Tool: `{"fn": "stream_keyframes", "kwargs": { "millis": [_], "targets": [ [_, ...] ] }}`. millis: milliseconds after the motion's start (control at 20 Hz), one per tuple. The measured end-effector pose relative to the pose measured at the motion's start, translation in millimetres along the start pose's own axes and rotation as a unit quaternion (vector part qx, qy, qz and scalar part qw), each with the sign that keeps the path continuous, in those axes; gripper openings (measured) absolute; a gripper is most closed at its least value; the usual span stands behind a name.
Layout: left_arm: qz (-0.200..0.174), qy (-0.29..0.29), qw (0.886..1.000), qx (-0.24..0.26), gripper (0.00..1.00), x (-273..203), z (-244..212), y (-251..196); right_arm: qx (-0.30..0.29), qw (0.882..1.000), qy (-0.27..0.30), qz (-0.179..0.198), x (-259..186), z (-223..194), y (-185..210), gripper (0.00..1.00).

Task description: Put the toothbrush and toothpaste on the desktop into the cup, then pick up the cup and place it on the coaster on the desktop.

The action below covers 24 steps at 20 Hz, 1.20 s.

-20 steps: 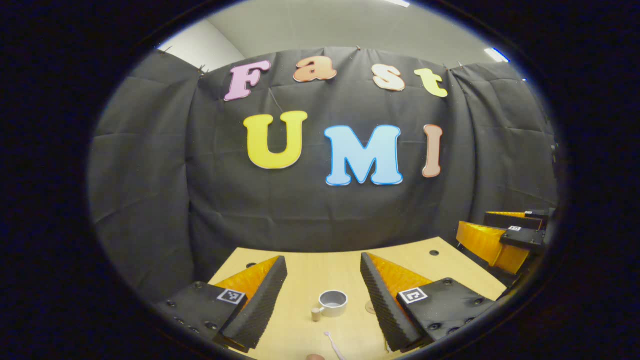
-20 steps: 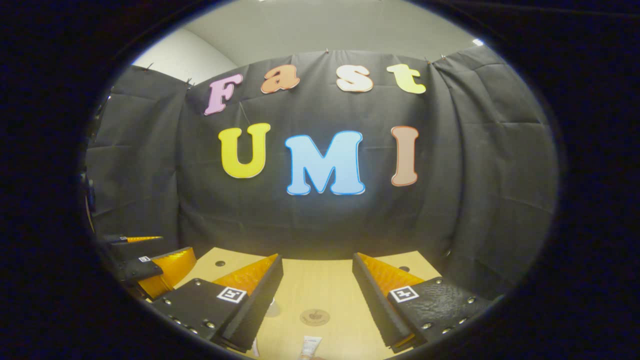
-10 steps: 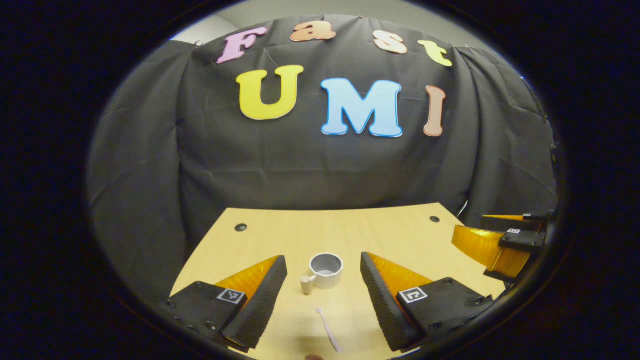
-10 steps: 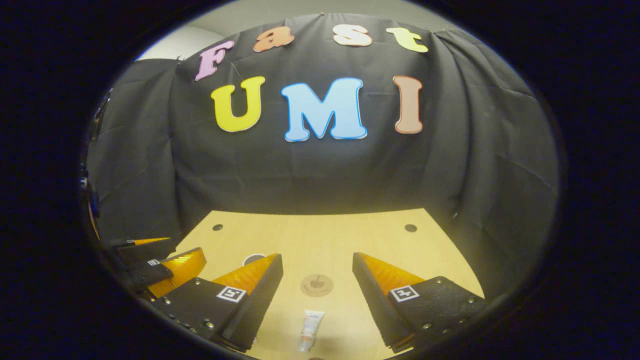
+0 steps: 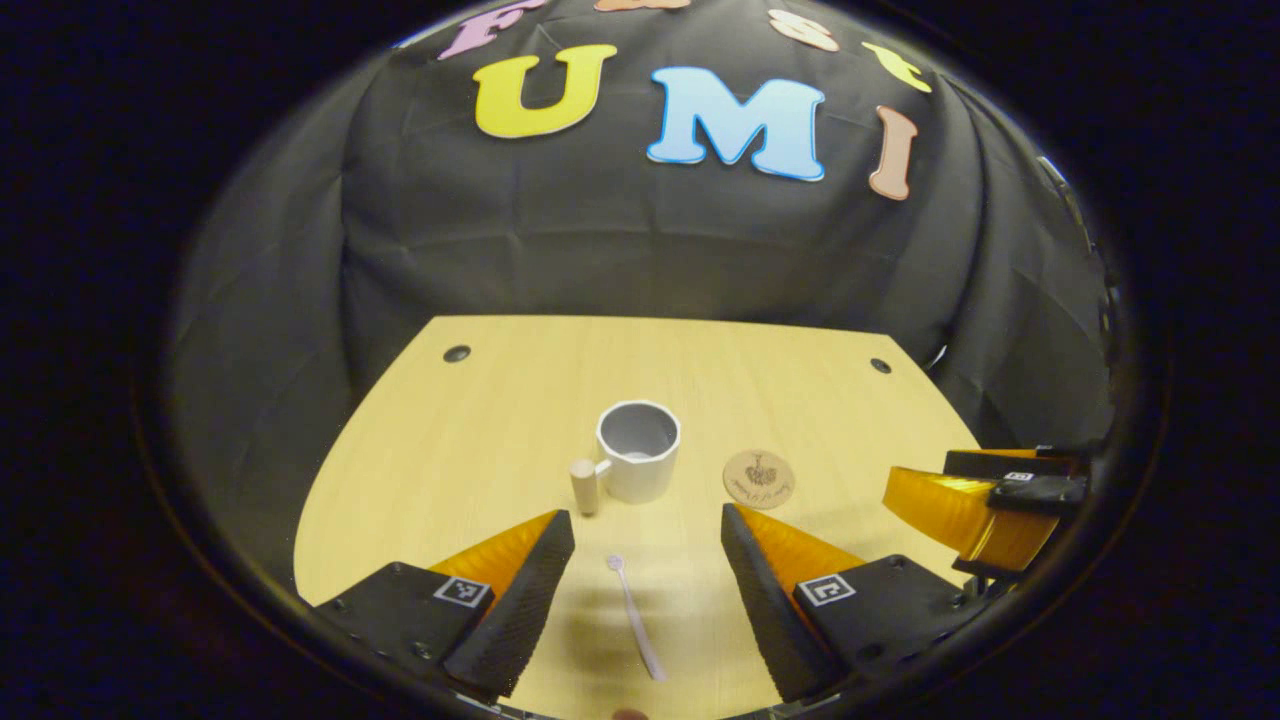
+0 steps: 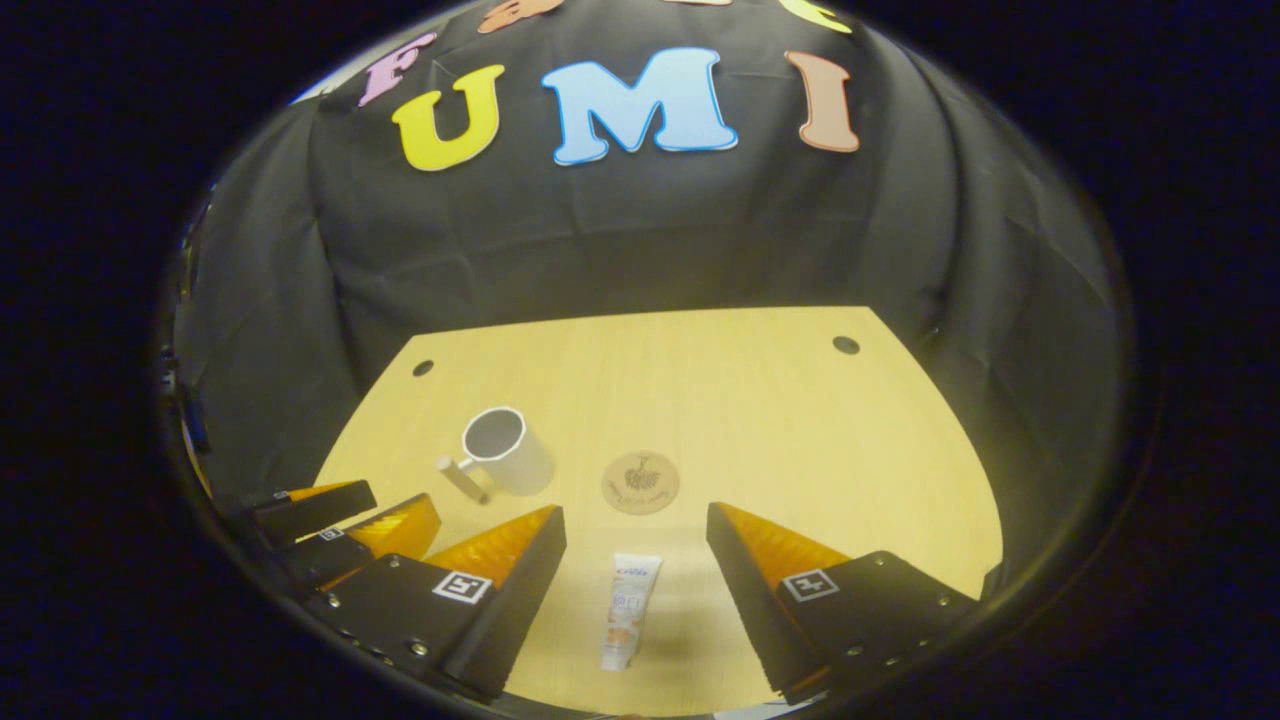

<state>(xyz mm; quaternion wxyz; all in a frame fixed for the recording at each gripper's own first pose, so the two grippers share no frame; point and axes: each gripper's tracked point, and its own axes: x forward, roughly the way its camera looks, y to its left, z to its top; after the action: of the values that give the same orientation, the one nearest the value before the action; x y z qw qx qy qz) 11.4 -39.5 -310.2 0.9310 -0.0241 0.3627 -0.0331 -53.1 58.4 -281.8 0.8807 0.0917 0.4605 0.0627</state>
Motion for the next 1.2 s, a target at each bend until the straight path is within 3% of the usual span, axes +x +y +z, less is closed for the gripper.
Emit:
{"fn": "stream_keyframes", "kwargs": {
  "millis": [250, 350, 450, 700, 1200],
  "targets": [
    [-0.008, 0.079, 0.997, -0.019, 0.93, 25, -58, 4, 0.009, 0.997, 0.071, 0.007, 21, -53, 6, 0.91],
    [-0.009, 0.107, 0.994, -0.026, 0.99, 32, -78, 6, 0.009, 0.995, 0.095, 0.009, 30, -67, 9, 0.91],
    [-0.003, 0.135, 0.99, -0.038, 0.93, 40, -99, 11, 0.008, 0.992, 0.124, 0.01, 37, -83, 10, 0.91],
    [0.015, 0.205, 0.977, -0.052, 0.97, 54, -138, 23, 0.011, 0.982, 0.191, 0.007, 59, -124, 14, 0.91],
    [0.055, 0.264, 0.961, -0.061, 0.98, 80, -174, 39, 0.003, 0.966, 0.255, -0.031, 87, -159, 4, 0.9]
  ]
}}
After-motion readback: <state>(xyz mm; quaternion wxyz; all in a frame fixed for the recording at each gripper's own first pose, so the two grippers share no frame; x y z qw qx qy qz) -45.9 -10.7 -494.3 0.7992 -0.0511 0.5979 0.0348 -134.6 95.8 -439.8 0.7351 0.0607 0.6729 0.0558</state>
